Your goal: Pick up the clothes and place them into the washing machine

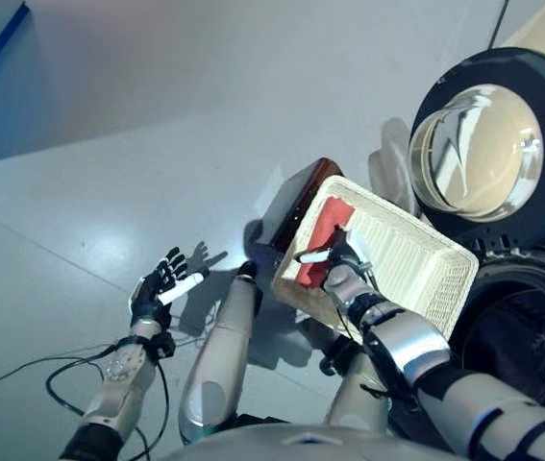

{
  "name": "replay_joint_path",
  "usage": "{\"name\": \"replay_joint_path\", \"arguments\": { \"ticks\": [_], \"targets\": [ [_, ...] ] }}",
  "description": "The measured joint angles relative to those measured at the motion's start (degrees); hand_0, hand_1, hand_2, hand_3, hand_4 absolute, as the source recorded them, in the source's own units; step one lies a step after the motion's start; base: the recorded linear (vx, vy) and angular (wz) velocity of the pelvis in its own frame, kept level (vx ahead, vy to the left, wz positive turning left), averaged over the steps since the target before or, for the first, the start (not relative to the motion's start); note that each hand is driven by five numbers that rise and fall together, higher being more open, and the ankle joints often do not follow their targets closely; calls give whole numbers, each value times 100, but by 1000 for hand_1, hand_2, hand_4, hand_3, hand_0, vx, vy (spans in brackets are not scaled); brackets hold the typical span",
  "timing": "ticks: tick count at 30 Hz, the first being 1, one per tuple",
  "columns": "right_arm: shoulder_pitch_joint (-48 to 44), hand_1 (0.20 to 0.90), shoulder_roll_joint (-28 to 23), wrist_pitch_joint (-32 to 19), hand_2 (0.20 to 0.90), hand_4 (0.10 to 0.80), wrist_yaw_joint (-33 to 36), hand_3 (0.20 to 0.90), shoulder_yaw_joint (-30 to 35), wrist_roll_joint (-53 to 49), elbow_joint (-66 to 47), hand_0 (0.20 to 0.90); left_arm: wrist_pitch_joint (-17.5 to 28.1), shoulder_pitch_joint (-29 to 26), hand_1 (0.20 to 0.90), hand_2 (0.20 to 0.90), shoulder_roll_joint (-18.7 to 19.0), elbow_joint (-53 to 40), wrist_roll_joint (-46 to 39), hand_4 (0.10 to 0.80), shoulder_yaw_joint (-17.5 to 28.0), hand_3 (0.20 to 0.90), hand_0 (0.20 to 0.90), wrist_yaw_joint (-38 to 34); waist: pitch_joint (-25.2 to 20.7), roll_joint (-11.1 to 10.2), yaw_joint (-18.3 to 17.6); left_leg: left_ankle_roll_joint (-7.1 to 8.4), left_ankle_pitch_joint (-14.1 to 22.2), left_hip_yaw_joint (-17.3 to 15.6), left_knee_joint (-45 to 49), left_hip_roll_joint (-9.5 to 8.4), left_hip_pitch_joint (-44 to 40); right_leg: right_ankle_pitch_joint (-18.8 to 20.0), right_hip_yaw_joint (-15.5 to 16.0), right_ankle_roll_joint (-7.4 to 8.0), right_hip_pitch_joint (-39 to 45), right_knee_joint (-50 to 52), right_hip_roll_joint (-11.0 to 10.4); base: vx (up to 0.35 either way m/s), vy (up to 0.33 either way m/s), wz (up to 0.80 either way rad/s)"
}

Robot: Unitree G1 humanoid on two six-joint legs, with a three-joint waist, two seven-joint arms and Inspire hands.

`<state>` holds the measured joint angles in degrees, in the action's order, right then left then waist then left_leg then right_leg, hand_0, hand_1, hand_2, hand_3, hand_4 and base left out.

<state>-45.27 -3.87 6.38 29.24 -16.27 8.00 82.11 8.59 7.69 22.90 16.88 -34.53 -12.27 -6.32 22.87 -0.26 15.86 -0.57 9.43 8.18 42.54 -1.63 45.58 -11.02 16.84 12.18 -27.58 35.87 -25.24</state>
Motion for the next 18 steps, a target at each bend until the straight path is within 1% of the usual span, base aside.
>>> {"name": "replay_joint_path", "arguments": {
  "ticks": [1, 3, 7, 8, 11, 12, 18],
  "targets": [
    [0, 200, -33, 14, 200, 300, 16, 200, 1, 44, 18, 200, 0, 0, 900, 900, 0, -8, 1, 800, 0, 900, 900, 9, -1, 1, 23, 0, 0, 14, 0, -21, -1, -3, 1, -3, 3, 2, -11, 3, -13, 7],
    [-21, 200, -195, 105, 200, 300, 88, 200, 2, 92, 15, 200, 1, -4, 900, 900, 19, -73, 4, 800, 5, 900, 900, 10, -1, 2, 83, -1, 1, 9, -2, -34, 20, -24, 8, 4, 2, 2, -25, 4, -11, 9],
    [-127, 200, -454, 147, 200, 300, 57, 200, 9, 183, 44, 200, -4, -6, 900, 900, 41, -87, 4, 800, 18, 900, 900, 8, -1, 2, 88, -1, 0, 16, 5, -56, 107, -55, 104, 17, -19, 33, -71, 7, -5, 11],
    [-129, 200, -455, 171, 200, 300, 48, 200, 9, 183, 46, 200, -6, -4, 900, 900, 42, -87, 5, 800, 20, 900, 900, 4, -1, 3, 91, -4, -1, 16, 27, -66, 116, -97, 108, -18, -25, 80, -90, 4, 6, 12],
    [-91, 200, -354, 252, 200, 300, -173, 200, 5, 184, 151, 200, -11, -17, 900, 900, 41, -94, 8, 800, 17, 900, 900, -3, -6, 15, 89, -28, 15, 13, 80, -113, 136, -176, 109, -32, -28, 151, -140, -9, 20, 8],
    [-72, 200, -285, 250, 200, 300, -196, 200, 5, 184, 164, 200, -11, -19, 900, 900, 42, -99, 8, 800, 19, 900, 900, -10, -11, 29, 87, -72, 26, 12, 139, -112, 170, -202, 106, -67, -60, 189, -140, 0, 0, 0],
    [-72, 200, -198, 249, 200, 300, -179, 200, 7, 194, 144, 200, -14, -66, 900, 900, 42, -130, 10, 800, 8, 900, 900, -12, -5, 38, 59, -92, 52, -6, 190, -104, 204, -204, 94, -67, -79, 186, -137, -3, 2, -1]
  ]
}}
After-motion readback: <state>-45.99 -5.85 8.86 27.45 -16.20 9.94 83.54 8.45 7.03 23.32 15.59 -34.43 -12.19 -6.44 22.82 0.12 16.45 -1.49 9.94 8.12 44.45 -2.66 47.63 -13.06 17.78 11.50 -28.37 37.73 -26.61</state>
